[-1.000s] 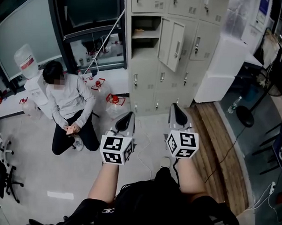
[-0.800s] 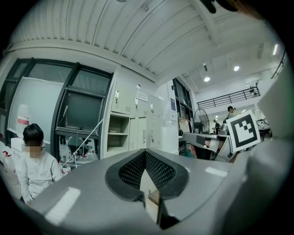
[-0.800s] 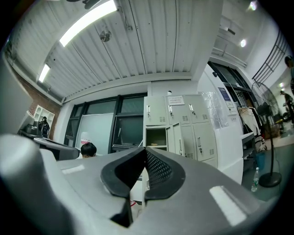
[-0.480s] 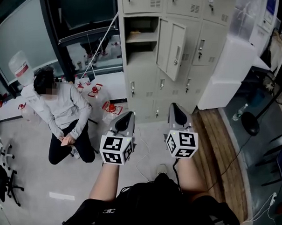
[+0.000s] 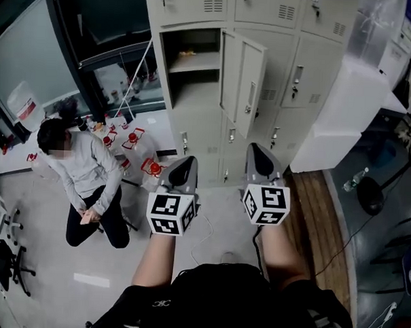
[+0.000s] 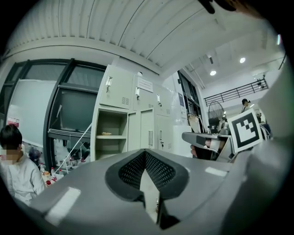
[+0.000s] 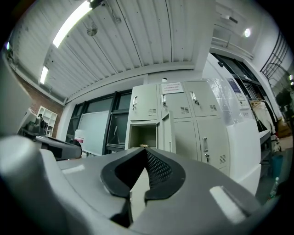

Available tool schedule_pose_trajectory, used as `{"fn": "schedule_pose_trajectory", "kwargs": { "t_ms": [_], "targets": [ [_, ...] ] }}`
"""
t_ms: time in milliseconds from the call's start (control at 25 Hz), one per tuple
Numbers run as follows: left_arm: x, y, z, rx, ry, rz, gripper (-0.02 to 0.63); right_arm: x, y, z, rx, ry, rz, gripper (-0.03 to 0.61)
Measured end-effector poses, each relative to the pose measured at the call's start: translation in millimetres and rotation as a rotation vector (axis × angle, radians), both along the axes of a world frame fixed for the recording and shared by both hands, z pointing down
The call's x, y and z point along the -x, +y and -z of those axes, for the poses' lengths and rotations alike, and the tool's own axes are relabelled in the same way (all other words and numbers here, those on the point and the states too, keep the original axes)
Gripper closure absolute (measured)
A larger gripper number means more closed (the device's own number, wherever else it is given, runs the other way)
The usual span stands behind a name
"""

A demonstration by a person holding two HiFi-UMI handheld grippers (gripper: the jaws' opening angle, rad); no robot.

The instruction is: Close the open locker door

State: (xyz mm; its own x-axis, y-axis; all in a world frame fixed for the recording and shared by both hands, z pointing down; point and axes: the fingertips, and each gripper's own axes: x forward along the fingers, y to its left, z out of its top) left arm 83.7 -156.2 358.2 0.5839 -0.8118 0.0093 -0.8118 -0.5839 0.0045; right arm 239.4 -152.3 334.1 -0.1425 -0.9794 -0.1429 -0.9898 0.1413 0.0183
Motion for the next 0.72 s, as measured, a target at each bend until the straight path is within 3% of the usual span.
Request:
{"fn": "schedule_pose_trajectory", "kwargs": {
  "t_ms": [240,560,640,720],
  "targets": [
    [-43.4,-46.2,-1.9,0.014,-0.012,0.021,0.614,-35.0,-49.0,3.4,0.011,0.007,0.036,0.568],
    [-58.6,-87.8,-3.9,0.022,-0.020,0.002,0.614,-52.4,-92.1,4.2,0.005,-0.014,0.037,0.565],
    [-58.7,-96.3,-3.5,0.022,-0.025,-0.006,0.614,-53.2,-101.1,6.5,-0.013,-0.024,0.044,0.535],
    [-57.7,-105.1,-2.1,0.019,-0.026,-0.011,0.614,-54.4,-110.7,9.3,-0.018,-0.018,0.040,0.465]
  ]
}}
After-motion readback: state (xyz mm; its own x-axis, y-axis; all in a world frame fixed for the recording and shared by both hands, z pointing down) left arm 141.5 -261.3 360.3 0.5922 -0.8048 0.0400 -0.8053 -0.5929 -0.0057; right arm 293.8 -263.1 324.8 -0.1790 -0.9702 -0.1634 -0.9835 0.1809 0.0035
